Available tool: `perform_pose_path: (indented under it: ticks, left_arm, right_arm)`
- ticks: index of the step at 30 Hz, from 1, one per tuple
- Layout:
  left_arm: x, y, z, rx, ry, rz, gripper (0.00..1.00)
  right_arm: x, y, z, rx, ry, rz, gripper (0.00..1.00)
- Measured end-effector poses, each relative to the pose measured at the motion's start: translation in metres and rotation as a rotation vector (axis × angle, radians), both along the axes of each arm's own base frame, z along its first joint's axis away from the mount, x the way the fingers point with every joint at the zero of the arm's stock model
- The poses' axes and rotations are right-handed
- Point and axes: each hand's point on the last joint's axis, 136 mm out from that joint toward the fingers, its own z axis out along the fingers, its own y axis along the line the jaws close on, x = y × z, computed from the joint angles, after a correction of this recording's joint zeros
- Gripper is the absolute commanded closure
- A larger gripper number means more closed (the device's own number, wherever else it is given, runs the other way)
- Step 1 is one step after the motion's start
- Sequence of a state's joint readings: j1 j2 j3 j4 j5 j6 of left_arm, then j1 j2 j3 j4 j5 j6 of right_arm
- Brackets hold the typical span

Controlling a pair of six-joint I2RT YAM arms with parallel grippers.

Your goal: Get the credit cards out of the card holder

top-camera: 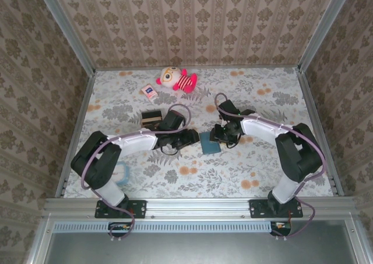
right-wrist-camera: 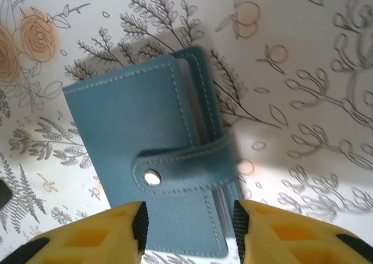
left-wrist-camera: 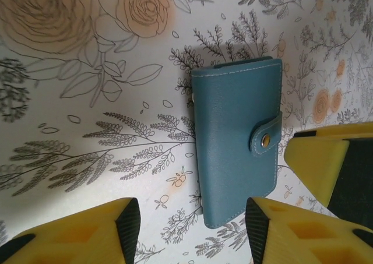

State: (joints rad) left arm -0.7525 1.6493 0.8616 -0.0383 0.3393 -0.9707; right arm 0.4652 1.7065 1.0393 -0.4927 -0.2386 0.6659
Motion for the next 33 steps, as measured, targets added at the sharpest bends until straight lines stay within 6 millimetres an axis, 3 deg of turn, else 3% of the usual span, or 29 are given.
perform_pose_path:
  ticks: [9,33]
  left_arm:
    - [-0.006,-0.011,-0.022,-0.03,0.075,-0.032,0.57]
    - [0.006,-0.029,-0.024,-0.18,0.113,-0.004,0.62]
  right_arm:
    - [0.014,0.012,-0.009,0.082,0.009,-0.016,0.63]
    - [0.016,0.019,-0.014,0.178,0.02,-0.073,0.64]
